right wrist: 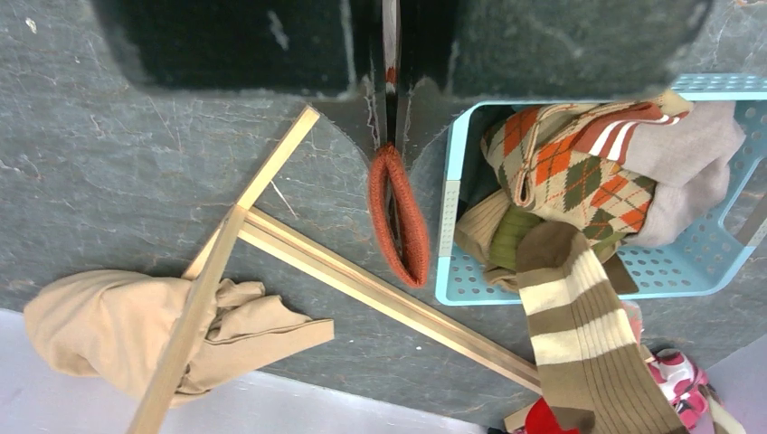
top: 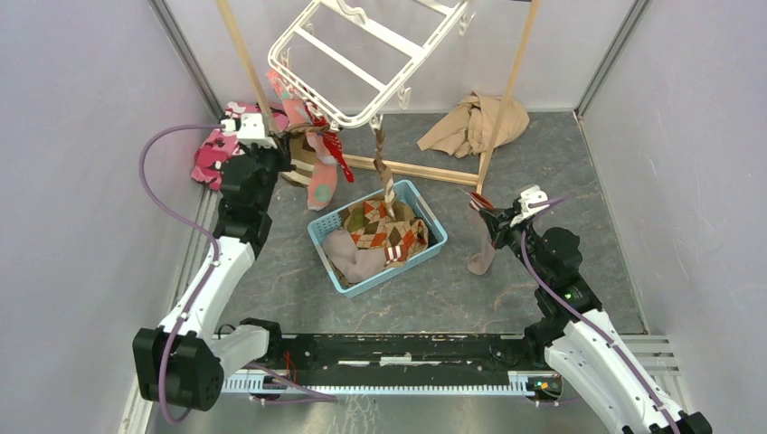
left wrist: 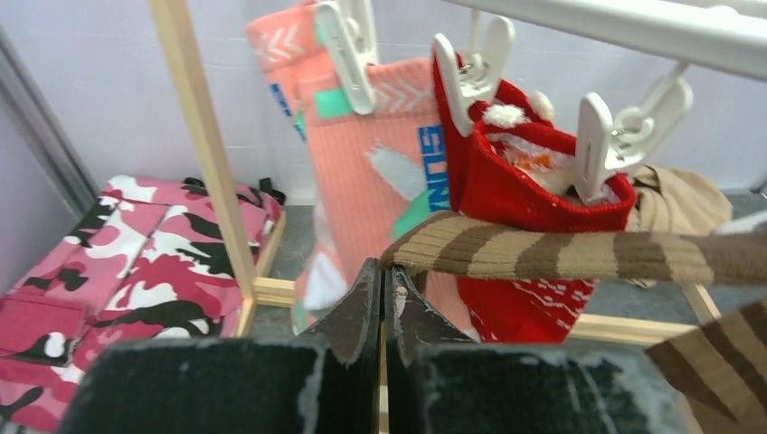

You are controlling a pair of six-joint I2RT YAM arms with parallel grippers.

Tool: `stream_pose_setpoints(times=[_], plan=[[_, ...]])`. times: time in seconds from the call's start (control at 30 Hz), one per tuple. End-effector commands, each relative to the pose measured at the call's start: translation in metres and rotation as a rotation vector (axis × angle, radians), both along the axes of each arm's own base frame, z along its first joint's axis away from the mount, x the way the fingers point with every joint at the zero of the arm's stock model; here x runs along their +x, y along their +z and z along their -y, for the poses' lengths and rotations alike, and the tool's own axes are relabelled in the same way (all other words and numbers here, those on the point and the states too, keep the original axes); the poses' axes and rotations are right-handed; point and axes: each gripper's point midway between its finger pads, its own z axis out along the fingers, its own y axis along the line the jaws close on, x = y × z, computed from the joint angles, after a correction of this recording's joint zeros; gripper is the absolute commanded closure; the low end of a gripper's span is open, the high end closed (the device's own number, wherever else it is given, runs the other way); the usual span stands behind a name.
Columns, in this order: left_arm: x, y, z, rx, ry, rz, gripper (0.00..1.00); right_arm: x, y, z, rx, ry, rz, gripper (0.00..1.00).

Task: Clip the socks to the hanger
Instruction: Rotate the hanger at the clothesline.

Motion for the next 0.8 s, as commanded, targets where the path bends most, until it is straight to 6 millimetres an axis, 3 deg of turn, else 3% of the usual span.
stream_pose_setpoints(times=[0.0,0.37,0.77], plan=[[0.012,0.043,-0.016,-0.083,0.003,0.094,0.98,-0.002,0.019,-0.012,0.008,0.076,0.068,1.00],[0.053,0.065,-0.077,-0.168,0.100,0.121,0.98,-0.003,0.018,-0.024,0.001,0.142,0.062,1.00],[0.097,0.071,-0.095,-0.184,0.112,0.101,0.98,-0.005,0.016,-0.031,-0.001,0.189,0.053,1.00]])
